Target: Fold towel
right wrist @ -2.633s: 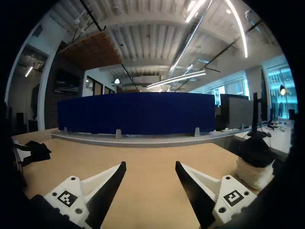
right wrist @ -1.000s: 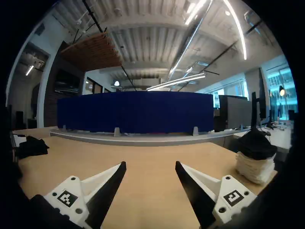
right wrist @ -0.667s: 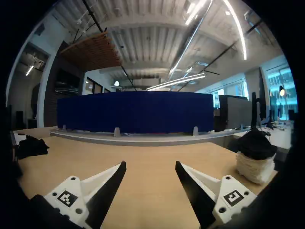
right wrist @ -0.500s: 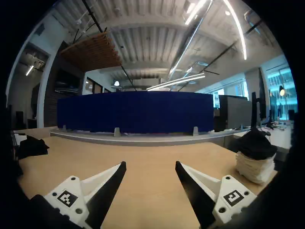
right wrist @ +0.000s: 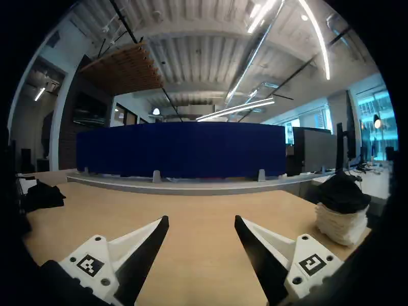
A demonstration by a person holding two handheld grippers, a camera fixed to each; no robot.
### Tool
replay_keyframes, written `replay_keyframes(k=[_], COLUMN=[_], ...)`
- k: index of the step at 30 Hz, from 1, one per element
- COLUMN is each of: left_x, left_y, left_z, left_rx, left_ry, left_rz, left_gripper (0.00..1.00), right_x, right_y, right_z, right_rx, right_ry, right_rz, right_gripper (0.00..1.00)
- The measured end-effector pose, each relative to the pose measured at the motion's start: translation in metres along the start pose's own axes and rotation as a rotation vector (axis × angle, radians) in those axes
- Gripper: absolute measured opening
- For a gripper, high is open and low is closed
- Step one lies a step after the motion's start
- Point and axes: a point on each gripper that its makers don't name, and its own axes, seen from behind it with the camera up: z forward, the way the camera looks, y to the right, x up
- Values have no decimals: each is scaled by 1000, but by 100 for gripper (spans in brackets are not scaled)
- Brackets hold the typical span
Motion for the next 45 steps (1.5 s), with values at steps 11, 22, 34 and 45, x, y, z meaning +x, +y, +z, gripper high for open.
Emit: replay_keyframes(k=[11, 22, 34, 45], left_x=[-1, -1, 0, 2], left_y=[0, 1, 1, 1], left_z=[0, -1, -1, -2], left_rx=[0, 0, 0, 0], left_ry=[-1, 0, -1, -2], left_rz=[4, 5, 4, 1], left_gripper=[87, 87, 87, 87], right_x=[0, 0, -1, 0], right_y=[0, 0, 0, 0], right_z=[0, 0, -1, -2], right_rx=[0, 0, 0, 0], right_ry=[0, 0, 0, 0], right_rz=[0, 0, 0, 0], right_gripper=[100, 100, 100, 100])
